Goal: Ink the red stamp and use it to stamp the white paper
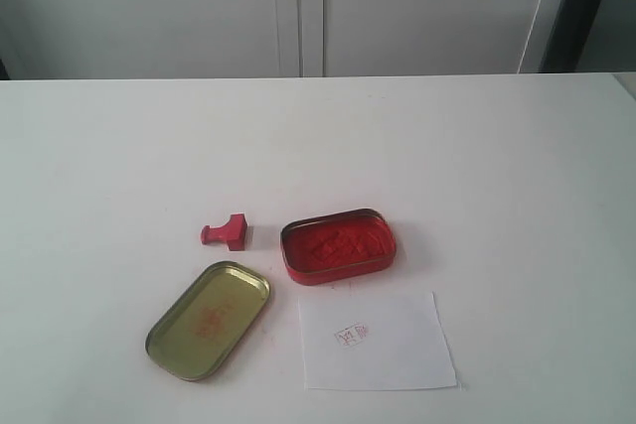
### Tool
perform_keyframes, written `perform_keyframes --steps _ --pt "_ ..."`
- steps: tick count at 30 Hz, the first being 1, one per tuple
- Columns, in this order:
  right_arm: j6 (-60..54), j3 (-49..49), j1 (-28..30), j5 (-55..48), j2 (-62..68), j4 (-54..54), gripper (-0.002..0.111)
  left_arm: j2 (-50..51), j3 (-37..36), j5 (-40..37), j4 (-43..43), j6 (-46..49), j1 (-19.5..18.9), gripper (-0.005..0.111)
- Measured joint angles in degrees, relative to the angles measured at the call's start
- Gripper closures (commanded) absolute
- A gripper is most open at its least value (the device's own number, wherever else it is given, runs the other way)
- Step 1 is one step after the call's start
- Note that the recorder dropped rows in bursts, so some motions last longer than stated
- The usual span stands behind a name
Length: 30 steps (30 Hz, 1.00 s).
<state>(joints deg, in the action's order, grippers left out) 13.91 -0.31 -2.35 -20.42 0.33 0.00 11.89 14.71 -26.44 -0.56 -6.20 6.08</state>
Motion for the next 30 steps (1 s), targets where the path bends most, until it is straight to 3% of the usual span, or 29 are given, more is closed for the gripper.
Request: perform_keyframes --steps 14,22,30 --pt "0.0 0.0 0.0 0.0 0.0 0.0 0.108 -7.1 -3.0 0.1 0.9 1.5 0.0 0.107" --pt "0.0 0.0 0.0 0.0 0.0 0.0 0.108 -11.4 -4.3 0.3 1.5 2.3 -2.1 0.107" --pt "0.0 0.0 0.0 0.0 0.0 0.0 0.108 -11.7 -12.0 3.5 1.3 2.2 -2.2 0.107"
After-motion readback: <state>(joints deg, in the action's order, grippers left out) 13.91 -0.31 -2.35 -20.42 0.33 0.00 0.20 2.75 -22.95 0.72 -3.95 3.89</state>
